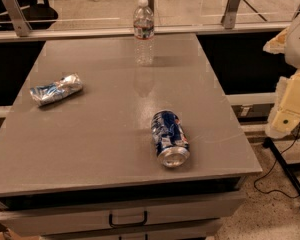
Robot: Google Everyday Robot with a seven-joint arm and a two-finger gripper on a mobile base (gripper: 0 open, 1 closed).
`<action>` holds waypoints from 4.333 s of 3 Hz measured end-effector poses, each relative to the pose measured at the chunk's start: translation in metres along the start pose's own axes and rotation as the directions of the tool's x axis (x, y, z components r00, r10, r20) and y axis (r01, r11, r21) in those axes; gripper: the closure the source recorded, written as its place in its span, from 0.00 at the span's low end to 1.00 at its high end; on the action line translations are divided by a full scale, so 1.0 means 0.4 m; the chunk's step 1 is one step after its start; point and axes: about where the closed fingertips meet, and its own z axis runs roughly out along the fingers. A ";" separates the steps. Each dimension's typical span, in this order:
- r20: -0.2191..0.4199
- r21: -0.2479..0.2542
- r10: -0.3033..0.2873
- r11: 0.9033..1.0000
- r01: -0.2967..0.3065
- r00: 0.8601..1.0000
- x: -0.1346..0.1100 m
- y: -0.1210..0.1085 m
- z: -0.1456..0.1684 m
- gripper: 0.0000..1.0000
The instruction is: Pick water bottle
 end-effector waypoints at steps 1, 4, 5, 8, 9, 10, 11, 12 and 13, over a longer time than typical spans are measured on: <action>0.016 0.007 -0.006 1.000 0.005 1.000 -0.006 -0.010 0.002 0.00; 0.341 0.164 0.013 0.984 -0.073 0.940 -0.213 -0.281 0.100 0.00; 0.341 0.164 0.013 0.984 -0.073 0.940 -0.213 -0.280 0.100 0.00; 0.630 0.100 0.130 0.964 -0.246 0.765 -0.418 -0.408 0.240 0.00; 0.740 0.063 0.150 0.955 -0.289 0.656 -0.515 -0.487 0.298 0.00; 0.814 0.012 0.173 0.949 -0.314 0.554 -0.606 -0.555 0.353 0.00; 0.851 -0.038 0.204 0.943 -0.330 0.483 -0.672 -0.608 0.406 0.00; 0.856 -0.106 0.252 0.940 -0.324 0.451 -0.724 -0.621 0.440 0.18; 0.857 -0.145 0.280 0.936 -0.321 0.432 -0.739 -0.615 0.450 0.42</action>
Offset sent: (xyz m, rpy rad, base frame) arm 0.0676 0.0051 -0.0179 0.1690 -0.0971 -0.0035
